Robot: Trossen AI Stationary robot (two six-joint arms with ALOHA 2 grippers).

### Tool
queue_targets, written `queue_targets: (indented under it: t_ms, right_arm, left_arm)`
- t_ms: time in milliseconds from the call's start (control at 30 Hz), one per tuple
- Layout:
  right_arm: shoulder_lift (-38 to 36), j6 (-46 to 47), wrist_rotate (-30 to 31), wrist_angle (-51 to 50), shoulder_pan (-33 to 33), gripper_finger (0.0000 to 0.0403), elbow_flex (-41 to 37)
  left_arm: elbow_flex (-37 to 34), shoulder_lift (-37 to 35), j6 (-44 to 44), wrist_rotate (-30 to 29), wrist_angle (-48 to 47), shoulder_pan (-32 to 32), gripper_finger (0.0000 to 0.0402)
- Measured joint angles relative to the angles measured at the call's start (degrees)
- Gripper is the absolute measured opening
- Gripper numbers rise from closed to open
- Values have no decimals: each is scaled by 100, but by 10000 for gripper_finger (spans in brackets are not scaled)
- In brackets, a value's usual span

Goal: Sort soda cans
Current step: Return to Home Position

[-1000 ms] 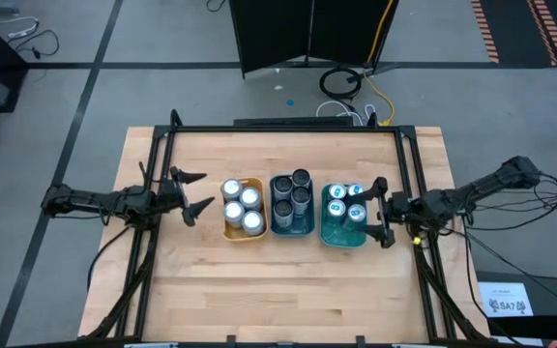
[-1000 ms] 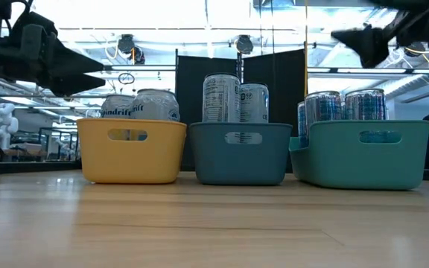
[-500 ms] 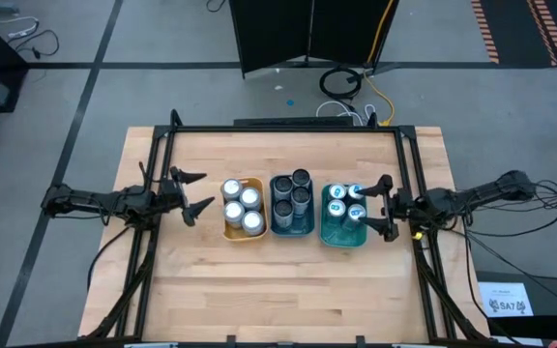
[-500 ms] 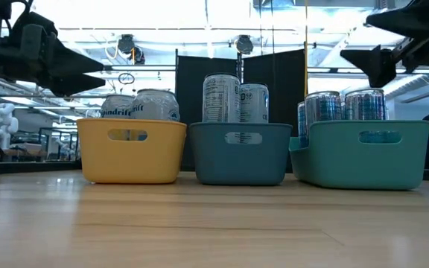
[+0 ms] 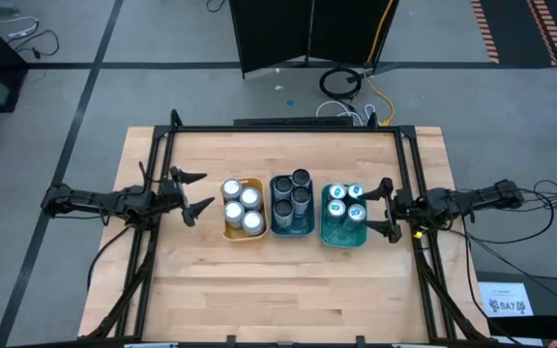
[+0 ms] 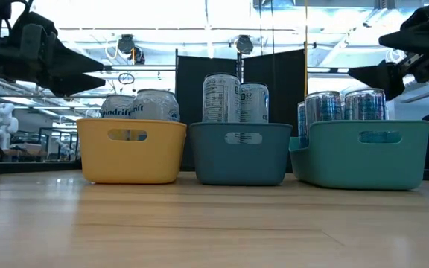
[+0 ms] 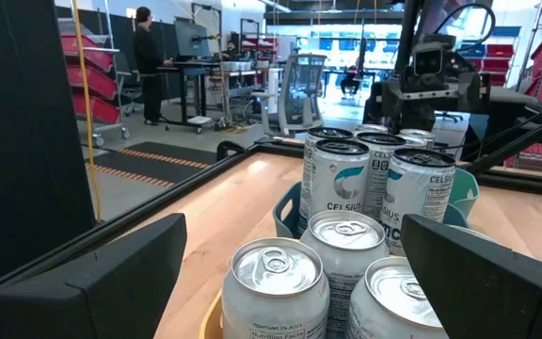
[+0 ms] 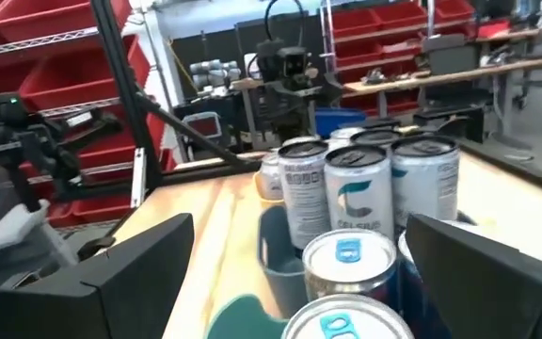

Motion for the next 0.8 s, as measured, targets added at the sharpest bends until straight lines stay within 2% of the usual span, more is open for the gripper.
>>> queue_targets:
  t_ms: [800]
  right_arm:
    - [99,150,-65,-4,2,380,-2]
  left_arm:
    - [0,0,0,0,0,0,400]
